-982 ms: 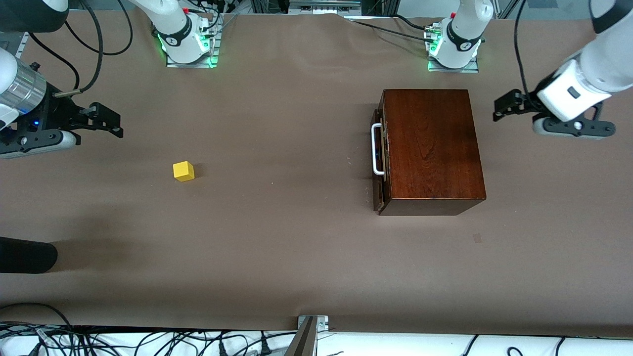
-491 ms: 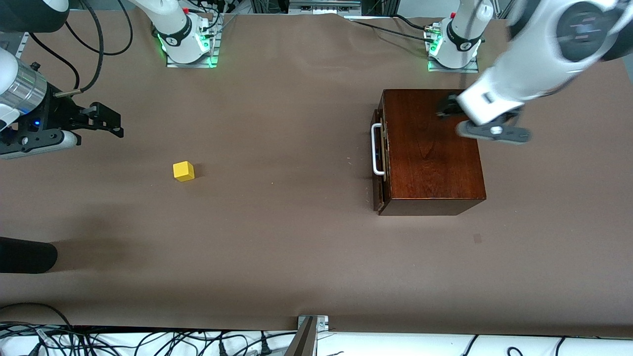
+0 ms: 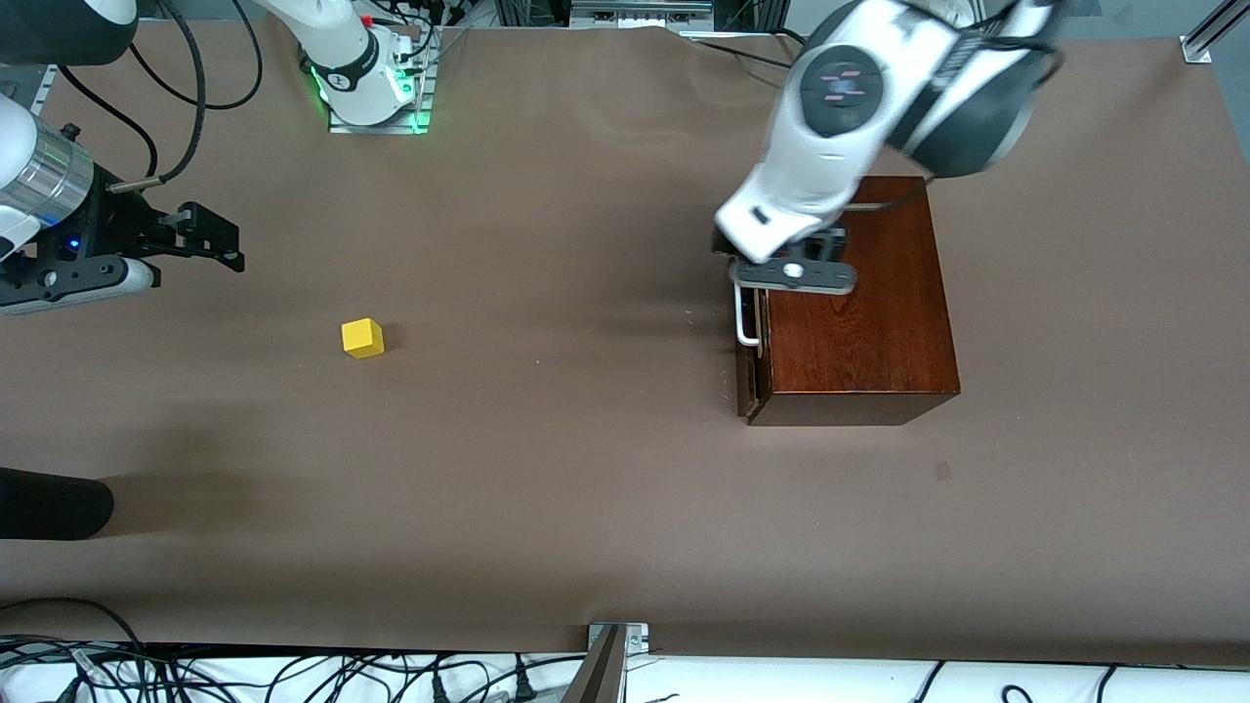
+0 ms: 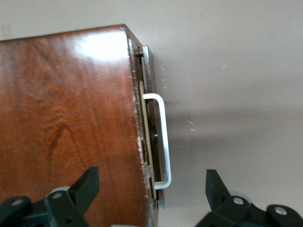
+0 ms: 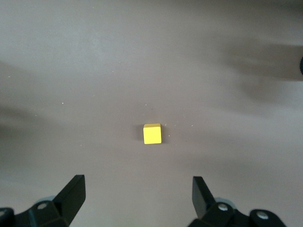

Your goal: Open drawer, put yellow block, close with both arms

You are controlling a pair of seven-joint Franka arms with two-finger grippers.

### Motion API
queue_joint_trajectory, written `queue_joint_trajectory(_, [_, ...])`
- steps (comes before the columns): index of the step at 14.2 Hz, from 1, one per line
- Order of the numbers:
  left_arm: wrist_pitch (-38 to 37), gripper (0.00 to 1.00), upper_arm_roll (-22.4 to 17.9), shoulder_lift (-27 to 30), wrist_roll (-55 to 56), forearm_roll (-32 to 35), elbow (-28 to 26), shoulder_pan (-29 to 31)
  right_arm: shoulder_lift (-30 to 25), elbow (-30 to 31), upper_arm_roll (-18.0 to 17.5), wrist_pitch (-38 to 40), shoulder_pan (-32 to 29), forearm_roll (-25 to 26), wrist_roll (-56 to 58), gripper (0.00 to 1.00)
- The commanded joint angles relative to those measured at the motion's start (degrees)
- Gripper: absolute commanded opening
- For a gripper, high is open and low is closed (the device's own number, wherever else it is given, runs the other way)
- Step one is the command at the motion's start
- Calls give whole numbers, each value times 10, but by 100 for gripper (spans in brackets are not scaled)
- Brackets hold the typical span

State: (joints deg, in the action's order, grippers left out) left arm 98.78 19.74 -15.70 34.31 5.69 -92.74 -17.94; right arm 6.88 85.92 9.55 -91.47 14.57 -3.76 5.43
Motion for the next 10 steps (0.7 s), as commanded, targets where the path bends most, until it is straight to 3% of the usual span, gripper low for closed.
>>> queue_joint_trajectory(1, [15,100,-2,-39,61,31,13,-38,-5,1,-1,6,0,6,7,100])
queue_joint_trajectory(10, [61,100,-2,-69,173,147,-88,-92,7,33,-2,-11,6,-1,6,100])
